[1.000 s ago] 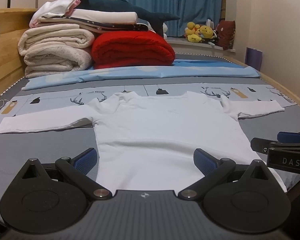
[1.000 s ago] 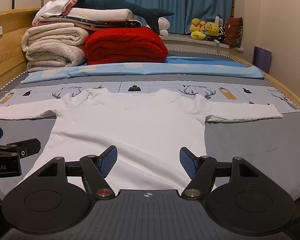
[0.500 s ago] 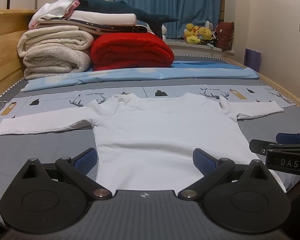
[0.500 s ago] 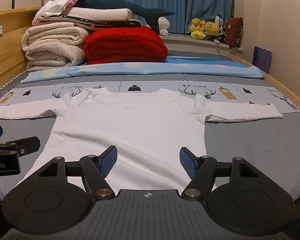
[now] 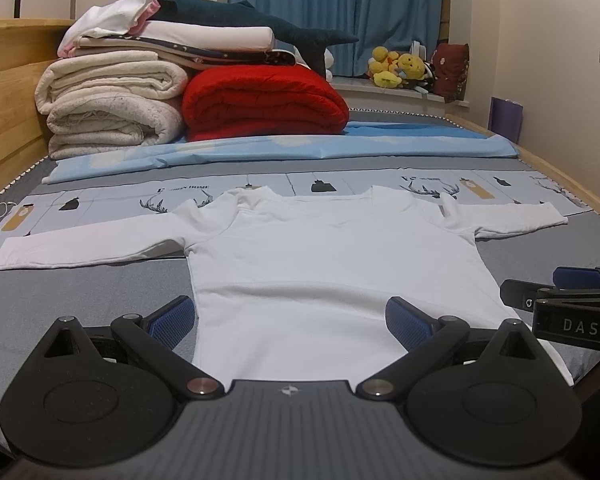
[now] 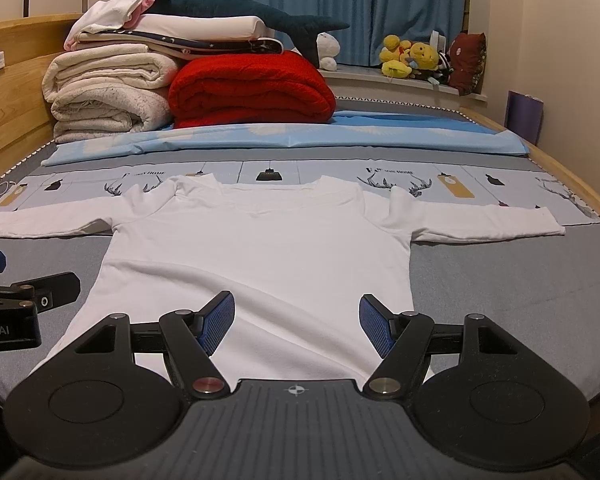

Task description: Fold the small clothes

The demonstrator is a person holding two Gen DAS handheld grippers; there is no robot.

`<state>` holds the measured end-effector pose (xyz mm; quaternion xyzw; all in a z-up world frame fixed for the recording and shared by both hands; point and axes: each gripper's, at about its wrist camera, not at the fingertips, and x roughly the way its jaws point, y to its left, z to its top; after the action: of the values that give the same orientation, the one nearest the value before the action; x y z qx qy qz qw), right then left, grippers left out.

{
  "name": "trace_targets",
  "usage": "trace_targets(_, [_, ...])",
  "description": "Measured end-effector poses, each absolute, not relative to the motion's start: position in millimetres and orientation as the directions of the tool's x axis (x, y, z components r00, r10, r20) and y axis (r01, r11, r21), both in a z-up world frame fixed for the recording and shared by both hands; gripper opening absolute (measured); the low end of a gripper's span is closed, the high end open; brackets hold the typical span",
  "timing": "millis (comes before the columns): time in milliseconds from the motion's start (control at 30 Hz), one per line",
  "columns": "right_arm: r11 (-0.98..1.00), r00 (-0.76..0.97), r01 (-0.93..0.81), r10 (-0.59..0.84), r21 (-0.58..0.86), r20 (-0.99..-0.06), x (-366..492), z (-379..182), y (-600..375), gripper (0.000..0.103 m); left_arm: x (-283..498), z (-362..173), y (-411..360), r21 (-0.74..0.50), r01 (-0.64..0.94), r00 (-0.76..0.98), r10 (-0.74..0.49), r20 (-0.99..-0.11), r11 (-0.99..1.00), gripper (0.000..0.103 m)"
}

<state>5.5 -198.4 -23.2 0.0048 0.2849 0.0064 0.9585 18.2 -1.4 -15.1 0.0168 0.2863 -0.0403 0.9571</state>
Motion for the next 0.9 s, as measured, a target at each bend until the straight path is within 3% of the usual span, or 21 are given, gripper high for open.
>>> trace_targets(133, [1.000, 0.837, -0.009, 0.015, 0.014, -0.547, 5.6, -23.2, -198.4, 0.069, 19.0, -15.2, -1.1, 0.009, 0.083, 0.832, -0.065, -0.550, 0.996, 0.102])
trace_targets(267, [1.000, 0.840, -0.001, 0.010, 0.017, -0.542, 6.5, -23.0, -200.0, 0.053, 25.1, -15.3, 7.3, -0.022, 0.069, 0.821, -0.069, -0.567, 0.997, 0.099])
trace_targets(367, [0.996, 0.841, 0.060, -0.017, 0.062, -0.540, 11.4, -19.8, -214.3, 0.043, 41.3, -17.5, 32.7, -0.097, -0.014, 0.785, -0.049, -0.618, 0.995, 0.080])
trace_targets(433, [0.988, 0.842, 0.117, -0.047, 0.096, -0.538, 13.7, -17.0, -228.4, 0.039, 52.4, -21.6, 55.0, -0.144, -0.083, 0.756, -0.031, -0.654, 0.986, 0.059])
trace_targets(500, [0.979, 0.835, 0.156, -0.061, 0.130, -0.547, 16.1, -17.6, -241.7, 0.036, 60.7, -27.9, 72.1, -0.170, -0.138, 0.720, -0.019, -0.694, 0.976, 0.048])
trace_targets(633, [0.956, 0.787, 0.213, -0.044, 0.204, -0.615, 24.5, -30.6, -263.7, 0.036, 69.7, -45.9, 91.8, -0.217, -0.184, 0.635, -0.053, -0.771, 0.959, 0.038])
trace_targets(767, [0.926, 0.693, 0.274, -0.004, 0.259, -0.721, 32.1, -52.6, -276.8, 0.036, 78.8, -72.9, 97.3, -0.212, -0.184, 0.520, -0.088, -0.850, 0.960, 0.037])
trace_targets(900, [0.905, 0.645, 0.312, 0.024, 0.291, -0.764, 30.9, -62.5, -280.7, 0.036, 78.6, -104.1, 90.8, -0.152, -0.150, 0.407, -0.079, -0.910, 0.977, 0.037])
